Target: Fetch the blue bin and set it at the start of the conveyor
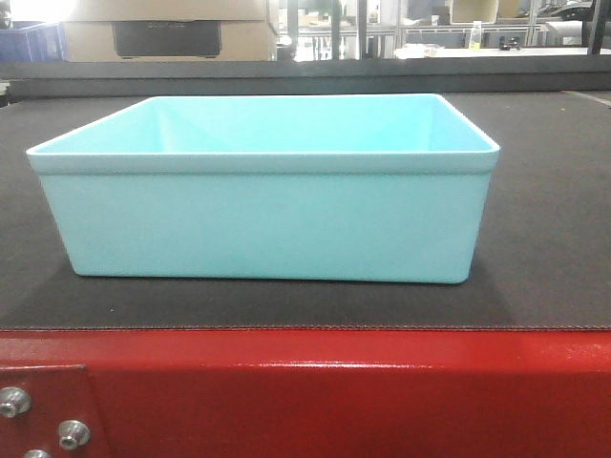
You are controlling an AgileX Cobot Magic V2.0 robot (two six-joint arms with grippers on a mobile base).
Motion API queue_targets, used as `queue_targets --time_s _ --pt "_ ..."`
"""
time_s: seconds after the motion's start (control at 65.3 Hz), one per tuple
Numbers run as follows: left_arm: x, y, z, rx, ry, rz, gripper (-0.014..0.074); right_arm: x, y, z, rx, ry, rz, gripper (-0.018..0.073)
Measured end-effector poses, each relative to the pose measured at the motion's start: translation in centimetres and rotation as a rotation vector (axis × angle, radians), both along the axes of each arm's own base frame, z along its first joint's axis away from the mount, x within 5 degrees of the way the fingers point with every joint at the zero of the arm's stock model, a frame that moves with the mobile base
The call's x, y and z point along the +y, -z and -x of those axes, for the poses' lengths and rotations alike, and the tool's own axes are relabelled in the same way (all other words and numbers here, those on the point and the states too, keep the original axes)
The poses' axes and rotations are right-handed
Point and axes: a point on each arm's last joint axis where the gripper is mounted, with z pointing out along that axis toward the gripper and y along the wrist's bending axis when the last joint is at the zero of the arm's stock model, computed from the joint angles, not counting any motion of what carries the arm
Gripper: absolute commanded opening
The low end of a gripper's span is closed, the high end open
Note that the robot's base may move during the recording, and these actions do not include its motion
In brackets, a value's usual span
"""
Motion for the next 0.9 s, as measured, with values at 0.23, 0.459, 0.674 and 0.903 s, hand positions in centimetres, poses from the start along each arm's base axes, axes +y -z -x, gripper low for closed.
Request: queue_targets --time_s 0.23,0.459,0.674,0.903 --pt "0.0 0.0 0.0 0.000 0.000 0.000 -0.0111 0.0 4.8 0.3 -0.009 0.011 -0.005 -0.0162" --pt "0.0 0.0 0.0 -0.002 0.000 0.000 -0.0111 0.0 4.9 0.3 -0.020 0.012 -0.003 -0.0162" --pt "0.0 0.0 0.0 -0.002 0.000 0.000 -0.0111 0.0 4.8 0.3 -0.025 0.012 -0.003 -0.0162" --pt "0.0 0.0 0.0 -0.002 0.000 0.000 -0.0111 0.0 4.8 0.3 -0.025 0.012 -0.003 -0.0162"
